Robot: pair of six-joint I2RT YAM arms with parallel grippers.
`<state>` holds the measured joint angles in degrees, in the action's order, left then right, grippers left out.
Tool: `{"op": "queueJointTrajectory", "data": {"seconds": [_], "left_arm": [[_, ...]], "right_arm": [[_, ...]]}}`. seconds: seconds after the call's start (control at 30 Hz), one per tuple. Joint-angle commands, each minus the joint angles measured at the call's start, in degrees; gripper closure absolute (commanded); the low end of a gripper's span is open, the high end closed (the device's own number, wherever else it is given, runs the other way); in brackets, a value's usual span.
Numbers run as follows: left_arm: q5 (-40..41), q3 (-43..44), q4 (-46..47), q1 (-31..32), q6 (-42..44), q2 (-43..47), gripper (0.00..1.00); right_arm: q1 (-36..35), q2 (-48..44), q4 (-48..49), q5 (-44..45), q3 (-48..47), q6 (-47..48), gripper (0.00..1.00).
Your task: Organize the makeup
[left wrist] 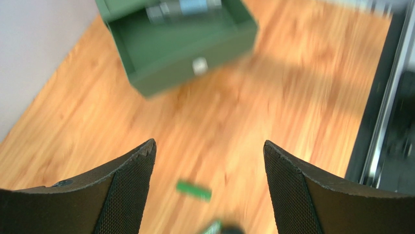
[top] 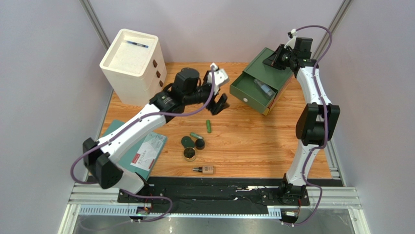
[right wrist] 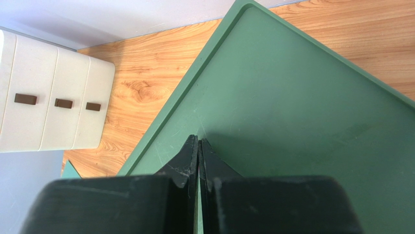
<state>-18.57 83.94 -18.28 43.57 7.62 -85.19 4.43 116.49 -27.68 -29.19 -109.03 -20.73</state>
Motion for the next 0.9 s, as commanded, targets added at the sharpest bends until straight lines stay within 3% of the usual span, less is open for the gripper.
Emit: {"op": "queueJointTrajectory", "data": {"seconds": [0.0,0.23,0.53,0.87], "left_arm": [[0.99,-9.13,-16.51,1.86,15.31,5.28,0.15],[2.65,-21.44,-20.21,11.25,15.85,9.34,0.16],[3.45,-23.73,-23.29,20.23,12.6,4.68,0.18],[7.49,-24.17,-20.83,23.66,9.26,-4.98,0.21]], "right_arm": [[0.14,7.35,-19.34,6.95,7.08,4.12,0.98],[0.06,6.3,-18.9,6.95,8.4,4.47,0.97],[-0.03,5.16,-18.9,7.04,9.63,4.91,0.96],[-0.56,2.61,-17.94,7.48,13.49,5.35,0.96]]}}
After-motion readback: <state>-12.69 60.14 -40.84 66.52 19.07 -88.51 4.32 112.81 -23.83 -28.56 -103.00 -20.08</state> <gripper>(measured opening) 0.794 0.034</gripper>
